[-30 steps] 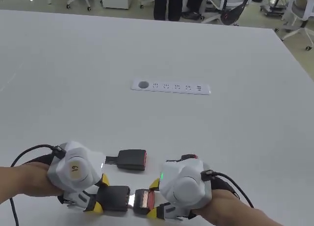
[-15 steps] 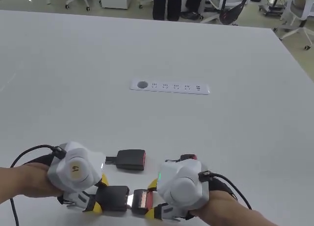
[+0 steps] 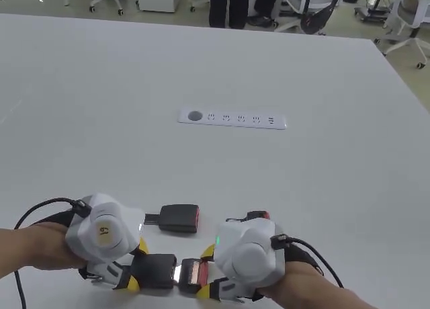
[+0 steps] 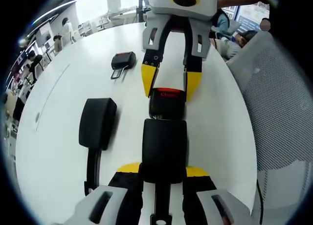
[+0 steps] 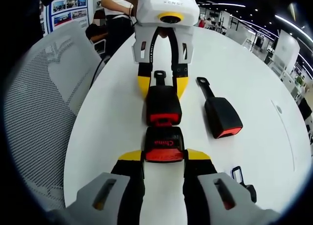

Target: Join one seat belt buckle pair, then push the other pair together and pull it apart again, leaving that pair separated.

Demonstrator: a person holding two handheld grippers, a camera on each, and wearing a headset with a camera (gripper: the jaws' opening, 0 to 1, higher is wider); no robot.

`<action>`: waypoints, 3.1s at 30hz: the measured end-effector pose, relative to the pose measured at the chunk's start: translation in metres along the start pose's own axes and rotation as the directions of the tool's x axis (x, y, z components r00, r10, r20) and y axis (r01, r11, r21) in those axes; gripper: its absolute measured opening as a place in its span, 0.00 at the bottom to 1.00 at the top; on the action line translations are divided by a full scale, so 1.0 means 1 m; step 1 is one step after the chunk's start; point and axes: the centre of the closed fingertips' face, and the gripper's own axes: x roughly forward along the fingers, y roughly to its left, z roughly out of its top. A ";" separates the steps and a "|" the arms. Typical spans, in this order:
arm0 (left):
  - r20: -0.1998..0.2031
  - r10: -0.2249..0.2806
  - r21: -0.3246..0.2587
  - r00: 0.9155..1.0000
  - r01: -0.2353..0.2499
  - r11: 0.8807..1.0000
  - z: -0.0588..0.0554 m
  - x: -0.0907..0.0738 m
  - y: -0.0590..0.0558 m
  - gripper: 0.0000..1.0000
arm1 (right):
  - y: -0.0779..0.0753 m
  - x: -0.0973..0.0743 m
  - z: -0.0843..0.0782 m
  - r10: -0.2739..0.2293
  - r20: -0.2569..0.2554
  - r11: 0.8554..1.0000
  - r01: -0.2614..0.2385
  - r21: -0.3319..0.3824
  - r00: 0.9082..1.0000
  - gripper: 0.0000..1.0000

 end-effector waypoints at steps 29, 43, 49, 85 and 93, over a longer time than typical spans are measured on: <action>-0.009 -0.002 0.016 1.000 0.002 1.000 0.001 -0.002 0.000 0.30 | -0.003 -0.004 -0.002 0.015 0.026 1.000 -0.014 -0.015 1.000 0.27; -0.006 0.002 0.030 1.000 -0.002 1.000 0.004 -0.002 -0.005 0.30 | -0.005 -0.004 -0.004 0.020 0.034 1.000 -0.020 -0.019 0.999 0.27; -0.016 -0.009 0.040 1.000 0.009 0.999 0.004 -0.001 -0.006 0.31 | -0.003 -0.003 -0.003 0.018 0.043 1.000 -0.018 -0.011 0.999 0.28; -0.036 0.028 -0.034 0.999 -0.030 0.999 0.007 -0.039 0.003 0.32 | -0.009 -0.044 0.004 -0.038 0.024 0.999 0.038 0.012 0.999 0.46; -0.020 0.022 -0.058 1.000 -0.023 0.998 0.012 -0.048 0.011 0.32 | -0.031 -0.066 0.006 -0.088 0.022 0.996 0.088 0.028 0.996 0.46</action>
